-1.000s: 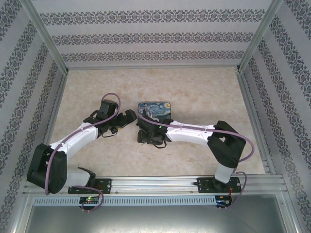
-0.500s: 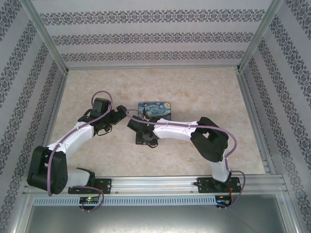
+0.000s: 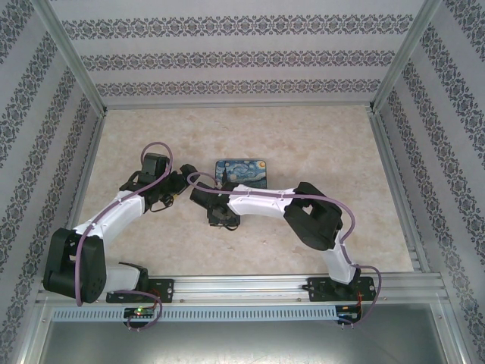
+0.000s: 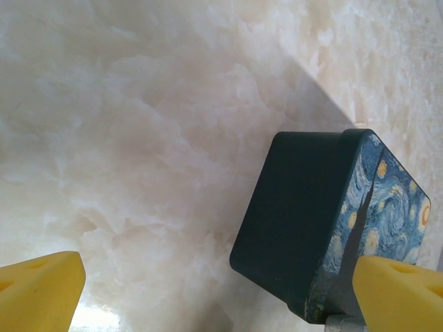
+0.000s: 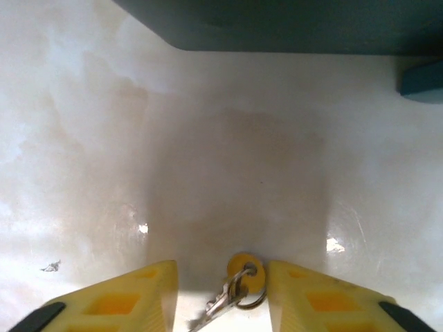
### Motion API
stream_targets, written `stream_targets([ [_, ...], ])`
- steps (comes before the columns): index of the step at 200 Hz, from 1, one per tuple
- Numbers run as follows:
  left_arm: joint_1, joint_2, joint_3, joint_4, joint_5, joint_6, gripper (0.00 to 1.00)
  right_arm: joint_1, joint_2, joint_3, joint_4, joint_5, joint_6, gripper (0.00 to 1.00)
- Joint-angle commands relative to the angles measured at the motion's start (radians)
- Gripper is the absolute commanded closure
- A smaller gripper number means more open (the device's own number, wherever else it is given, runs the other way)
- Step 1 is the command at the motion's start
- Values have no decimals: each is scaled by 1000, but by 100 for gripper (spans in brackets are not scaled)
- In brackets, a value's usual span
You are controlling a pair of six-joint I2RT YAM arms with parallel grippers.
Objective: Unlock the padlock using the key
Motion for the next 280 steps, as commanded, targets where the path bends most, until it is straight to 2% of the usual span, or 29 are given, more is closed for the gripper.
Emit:
stream_targets([
  [1,12,0,-5,32,28,-8,0,13,23,-24,-47,2,37,69],
  [43,14,-3,-1,34,54,-10,0,10,-70,-135,-6,17,63,100],
  [107,12,3,8,54,121,-5,0,-9,-336,-382,61,55,128,100],
  [155,-14,3,11,91,181,-50,0,-59,-480,-532,160,17,147,100],
  [201,-120,11,-4,196,206,-164,0,-113,-589,-592,235,-22,124,100],
  [241,-221,38,-19,312,201,-285,0,-162,-677,-676,367,-94,141,100],
  [280,-276,54,-31,408,178,-438,5,-188,-743,-723,443,-116,159,100],
])
